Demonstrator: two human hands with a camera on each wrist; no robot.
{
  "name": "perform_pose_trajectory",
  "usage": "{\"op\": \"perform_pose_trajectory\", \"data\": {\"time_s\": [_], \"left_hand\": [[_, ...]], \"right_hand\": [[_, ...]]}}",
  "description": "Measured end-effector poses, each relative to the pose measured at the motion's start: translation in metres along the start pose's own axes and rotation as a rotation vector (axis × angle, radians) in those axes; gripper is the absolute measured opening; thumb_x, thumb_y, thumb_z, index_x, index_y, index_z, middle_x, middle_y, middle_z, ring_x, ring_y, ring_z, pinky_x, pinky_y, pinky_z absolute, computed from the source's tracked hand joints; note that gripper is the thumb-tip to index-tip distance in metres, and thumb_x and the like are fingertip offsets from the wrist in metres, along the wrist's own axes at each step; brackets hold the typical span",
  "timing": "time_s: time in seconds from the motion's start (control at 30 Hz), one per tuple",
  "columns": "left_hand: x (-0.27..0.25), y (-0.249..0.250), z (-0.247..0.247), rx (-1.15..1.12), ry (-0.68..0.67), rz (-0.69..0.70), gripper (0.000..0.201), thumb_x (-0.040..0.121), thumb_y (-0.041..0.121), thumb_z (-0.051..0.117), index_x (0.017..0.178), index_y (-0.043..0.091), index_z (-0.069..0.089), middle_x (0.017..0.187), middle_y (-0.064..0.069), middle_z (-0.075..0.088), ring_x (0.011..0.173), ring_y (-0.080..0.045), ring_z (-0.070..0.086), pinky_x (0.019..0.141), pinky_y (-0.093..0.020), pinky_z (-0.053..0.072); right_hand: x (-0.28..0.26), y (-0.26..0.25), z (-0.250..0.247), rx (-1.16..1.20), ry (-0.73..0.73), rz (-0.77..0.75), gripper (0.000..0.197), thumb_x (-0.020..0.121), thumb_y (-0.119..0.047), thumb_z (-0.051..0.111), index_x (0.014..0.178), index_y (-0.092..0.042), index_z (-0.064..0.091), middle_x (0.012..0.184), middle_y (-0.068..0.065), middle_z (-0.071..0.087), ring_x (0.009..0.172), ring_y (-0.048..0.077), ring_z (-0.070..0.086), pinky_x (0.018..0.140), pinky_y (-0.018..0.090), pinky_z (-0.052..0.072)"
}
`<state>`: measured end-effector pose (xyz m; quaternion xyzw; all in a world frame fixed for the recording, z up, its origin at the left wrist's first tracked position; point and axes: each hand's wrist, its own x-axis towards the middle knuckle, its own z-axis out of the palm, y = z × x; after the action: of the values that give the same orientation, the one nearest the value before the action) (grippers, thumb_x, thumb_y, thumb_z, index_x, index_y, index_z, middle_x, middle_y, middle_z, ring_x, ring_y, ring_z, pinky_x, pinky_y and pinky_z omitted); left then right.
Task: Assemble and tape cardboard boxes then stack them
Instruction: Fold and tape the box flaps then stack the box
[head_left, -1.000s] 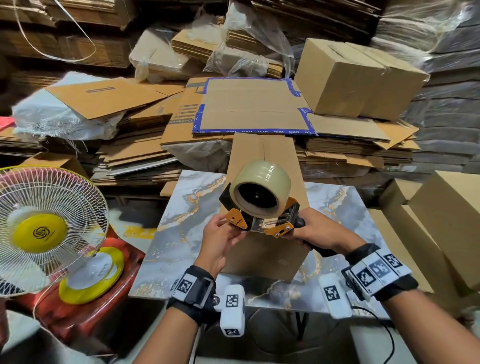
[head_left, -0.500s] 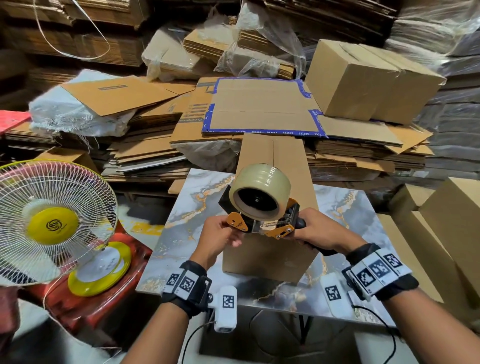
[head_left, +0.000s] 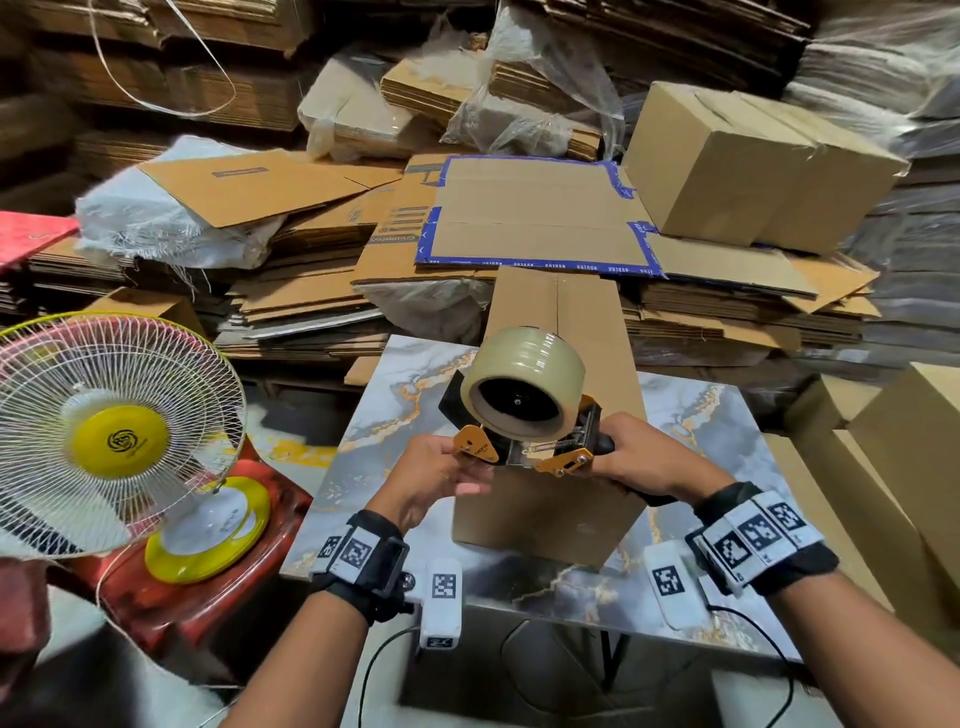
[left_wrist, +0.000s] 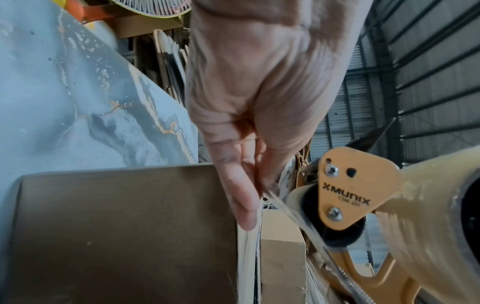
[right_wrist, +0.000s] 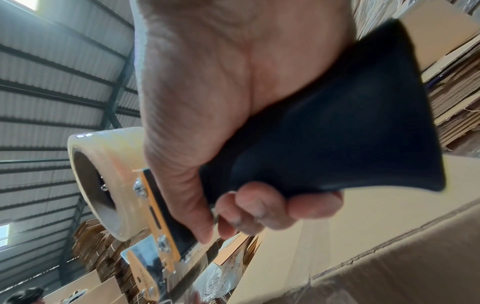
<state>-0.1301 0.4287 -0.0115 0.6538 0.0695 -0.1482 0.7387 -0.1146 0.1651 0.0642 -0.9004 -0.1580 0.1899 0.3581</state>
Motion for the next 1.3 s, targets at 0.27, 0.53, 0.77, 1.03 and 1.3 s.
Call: {"op": "perform_pose_trajectory", "data": {"time_s": [0.27, 0.53, 0.77, 1.03, 1.3], "left_hand": [[0.006, 0.000, -0.006, 0.001, 0.068, -0.023, 0.020, 0.100, -0.005, 0.052, 0.099, -0.010, 0.071, 0.078, -0.021, 0.072, 0.053, -0.016, 0.066, 0.053, -0.019, 0.054], [0.011, 0.001, -0.027, 0.059, 0.231, 0.112, 0.016, 0.097, 0.008, 0.065, 0.084, -0.003, 0.067, 0.062, -0.010, 0.061, 0.046, -0.011, 0.051, 0.045, -0.018, 0.042], [0.021, -0.008, -0.036, 0.185, 0.258, 0.168, 0.022, 0.096, 0.010, 0.067, 0.082, -0.007, 0.066, 0.056, -0.006, 0.059, 0.041, -0.010, 0.045, 0.043, -0.020, 0.035], [0.033, -0.036, -0.039, 0.065, 0.265, 0.132, 0.017, 0.095, 0.008, 0.067, 0.084, -0.004, 0.068, 0.057, -0.007, 0.059, 0.044, -0.012, 0.045, 0.043, -0.019, 0.036], [0.036, -0.069, -0.009, -0.140, 0.321, 0.108, 0.014, 0.096, 0.007, 0.065, 0.083, 0.000, 0.065, 0.055, -0.006, 0.053, 0.045, -0.014, 0.040, 0.045, -0.022, 0.032]], "right_hand": [[0.002, 0.003, 0.000, -0.044, -0.007, 0.010, 0.031, 0.089, -0.020, 0.073, 0.062, -0.011, 0.060, 0.053, 0.002, 0.061, 0.046, 0.017, 0.054, 0.051, 0.024, 0.042], [0.004, 0.010, -0.011, -0.035, 0.025, 0.076, 0.039, 0.090, -0.015, 0.071, 0.054, -0.011, 0.056, 0.048, 0.002, 0.057, 0.043, 0.016, 0.050, 0.050, 0.024, 0.040], [0.018, 0.006, -0.006, -0.146, 0.046, 0.107, 0.035, 0.082, -0.027, 0.075, 0.056, -0.020, 0.053, 0.046, -0.008, 0.054, 0.043, 0.004, 0.046, 0.047, 0.017, 0.034], [0.026, 0.009, 0.001, -0.200, 0.038, 0.116, 0.042, 0.085, -0.029, 0.077, 0.055, -0.024, 0.049, 0.041, -0.014, 0.048, 0.043, 0.002, 0.040, 0.046, 0.016, 0.028], [0.029, 0.014, 0.001, -0.191, 0.017, 0.131, 0.032, 0.086, -0.025, 0.076, 0.060, -0.022, 0.057, 0.055, -0.008, 0.056, 0.049, 0.005, 0.047, 0.045, 0.013, 0.033]]}}
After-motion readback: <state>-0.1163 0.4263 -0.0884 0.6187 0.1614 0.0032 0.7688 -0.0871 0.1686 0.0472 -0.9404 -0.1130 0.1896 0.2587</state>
